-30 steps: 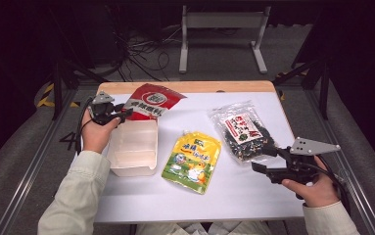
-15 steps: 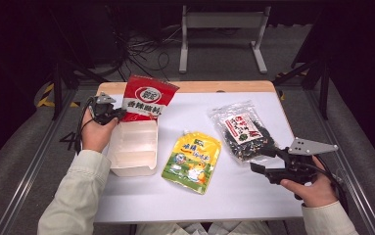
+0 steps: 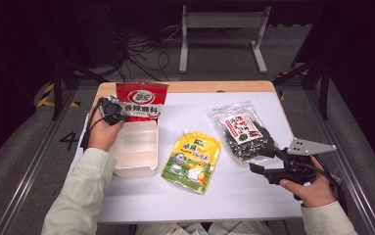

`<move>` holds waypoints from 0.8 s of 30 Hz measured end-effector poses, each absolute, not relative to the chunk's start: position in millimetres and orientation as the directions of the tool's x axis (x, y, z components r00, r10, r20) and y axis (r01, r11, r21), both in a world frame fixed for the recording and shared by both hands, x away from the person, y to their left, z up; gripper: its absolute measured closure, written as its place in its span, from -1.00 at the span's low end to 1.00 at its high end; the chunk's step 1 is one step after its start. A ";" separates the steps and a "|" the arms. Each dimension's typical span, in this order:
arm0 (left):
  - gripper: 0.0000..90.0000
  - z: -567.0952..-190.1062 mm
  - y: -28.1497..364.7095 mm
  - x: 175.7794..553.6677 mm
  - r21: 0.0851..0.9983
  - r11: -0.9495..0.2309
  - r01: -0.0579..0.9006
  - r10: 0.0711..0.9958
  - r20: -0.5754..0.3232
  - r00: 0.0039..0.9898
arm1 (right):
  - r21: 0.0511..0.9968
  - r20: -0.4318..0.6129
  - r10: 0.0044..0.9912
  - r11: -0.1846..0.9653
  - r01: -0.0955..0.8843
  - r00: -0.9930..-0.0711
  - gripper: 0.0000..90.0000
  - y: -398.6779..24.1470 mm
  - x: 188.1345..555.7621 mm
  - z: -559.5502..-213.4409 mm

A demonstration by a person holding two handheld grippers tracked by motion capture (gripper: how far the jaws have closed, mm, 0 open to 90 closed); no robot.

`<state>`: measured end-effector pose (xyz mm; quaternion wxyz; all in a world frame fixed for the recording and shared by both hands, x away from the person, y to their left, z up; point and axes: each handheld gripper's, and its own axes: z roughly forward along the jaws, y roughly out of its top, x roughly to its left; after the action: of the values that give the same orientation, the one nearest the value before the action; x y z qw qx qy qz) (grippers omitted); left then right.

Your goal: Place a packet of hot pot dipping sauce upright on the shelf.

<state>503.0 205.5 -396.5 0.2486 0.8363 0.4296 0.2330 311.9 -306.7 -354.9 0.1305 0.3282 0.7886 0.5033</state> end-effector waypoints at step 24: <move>-0.36 -364.8 220.5 465.7 0.767 -0.342 0.543 0.851 0.007 0.526 | 0.886 0.114 0.675 0.264 0.382 -0.729 -0.33 -313.2 313.1 -355.2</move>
<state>465.7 220.5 -364.8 0.3683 0.7920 0.4399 0.2089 313.1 -313.2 -355.2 0.1454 0.3382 0.7815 0.5037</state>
